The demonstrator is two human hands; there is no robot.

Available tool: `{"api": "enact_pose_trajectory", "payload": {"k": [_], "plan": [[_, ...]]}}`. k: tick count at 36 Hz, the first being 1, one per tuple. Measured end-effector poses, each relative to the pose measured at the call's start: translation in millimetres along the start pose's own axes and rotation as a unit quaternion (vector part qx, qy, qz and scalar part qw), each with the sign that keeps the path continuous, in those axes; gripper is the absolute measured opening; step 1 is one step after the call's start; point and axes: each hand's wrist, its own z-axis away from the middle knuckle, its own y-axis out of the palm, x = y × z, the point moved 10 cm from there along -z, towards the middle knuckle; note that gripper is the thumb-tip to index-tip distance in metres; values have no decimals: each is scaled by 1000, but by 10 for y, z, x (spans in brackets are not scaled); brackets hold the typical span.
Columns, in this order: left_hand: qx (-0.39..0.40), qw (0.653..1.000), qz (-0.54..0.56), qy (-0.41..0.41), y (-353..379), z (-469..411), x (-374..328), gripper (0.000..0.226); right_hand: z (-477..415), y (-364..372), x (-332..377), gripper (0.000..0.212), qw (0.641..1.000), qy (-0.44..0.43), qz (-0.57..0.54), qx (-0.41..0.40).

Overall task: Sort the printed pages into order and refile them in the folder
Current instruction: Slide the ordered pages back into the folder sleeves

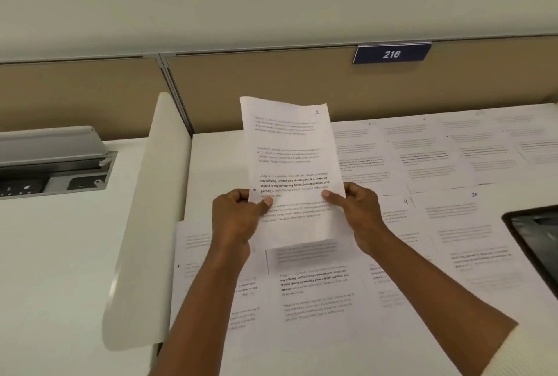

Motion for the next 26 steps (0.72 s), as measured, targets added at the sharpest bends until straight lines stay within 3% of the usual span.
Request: {"api": "enact_pose_trajectory", "payload": {"k": [12, 26], "plan": [[109, 991, -43, -70, 932, 716, 845, 26, 1005, -1510, -447, 24, 999, 14, -8, -44], [183, 978, -102, -20, 2358, 1913, 1251, 29, 1830, -3335, -957, 20, 993, 40, -69, -83]]}}
